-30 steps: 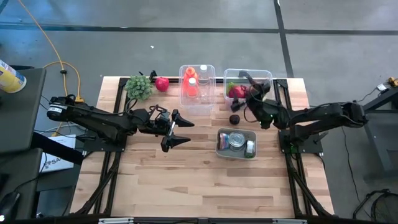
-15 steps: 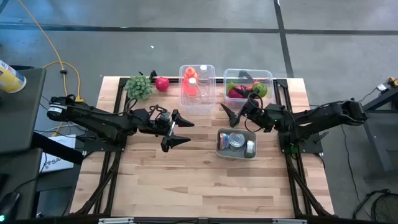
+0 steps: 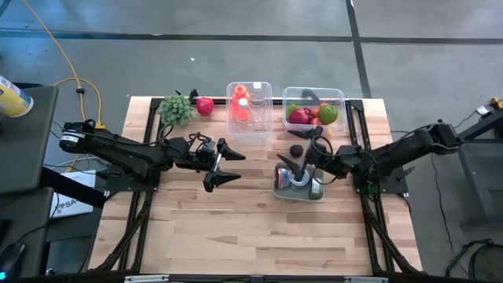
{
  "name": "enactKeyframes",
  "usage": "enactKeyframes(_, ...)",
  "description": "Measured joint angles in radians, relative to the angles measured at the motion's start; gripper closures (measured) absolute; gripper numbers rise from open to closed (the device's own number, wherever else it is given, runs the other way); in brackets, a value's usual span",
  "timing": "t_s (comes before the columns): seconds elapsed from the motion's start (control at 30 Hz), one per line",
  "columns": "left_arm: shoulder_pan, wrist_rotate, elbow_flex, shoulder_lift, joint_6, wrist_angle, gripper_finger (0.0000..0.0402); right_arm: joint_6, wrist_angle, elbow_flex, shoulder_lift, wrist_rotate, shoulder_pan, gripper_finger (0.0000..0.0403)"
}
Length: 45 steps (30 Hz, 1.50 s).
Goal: Pick & Place Food Item
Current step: Put the red apple into the right transparent bin
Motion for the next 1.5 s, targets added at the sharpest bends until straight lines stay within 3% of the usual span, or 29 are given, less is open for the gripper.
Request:
enactKeyframes(0.23, 0.000, 0.000, 0.000, 0.000, 0.000, 0.000, 0.0059, 0.033, 0.015, 0.000, 0.000, -0.037, -0.028, 0.0010)
enactKeyframes(0.47, 0.000, 0.000, 0.000, 0.000, 0.000, 0.000, 0.0059, 0.193, 0.048, 0.001, 0.076, -0.185, -0.105, 0.0010)
enactKeyframes(0.7, 0.000, 0.000, 0.000, 0.000, 0.000, 0.000, 0.0059, 0.181, 0.210, 0.000, 0.204, -0.265, -0.115, 0.0010)
enactKeyframes(0.9, 0.000, 0.000, 0.000, 0.000, 0.000, 0.000, 0.0059, 0.114, 0.212, 0.000, 0.230, -0.285, -0.109, 0.0010)
enactKeyframes(1.03, 0.000, 0.000, 0.000, 0.000, 0.000, 0.000, 0.0059, 0.113, 0.186, 0.000, 0.237, -0.322, -0.085, 0.0010)
enactKeyframes(1.33, 0.000, 0.000, 0.000, 0.000, 0.001, 0.000, 0.0059, 0.112, 0.126, 0.000, 0.236, -0.281, 0.015, 0.0010)
enactKeyframes(1.5, 0.005, -0.057, 0.002, -0.002, 0.132, 0.049, 0.0059, 0.112, 0.004, 0.000, 0.236, -0.282, 0.075, 0.0010)
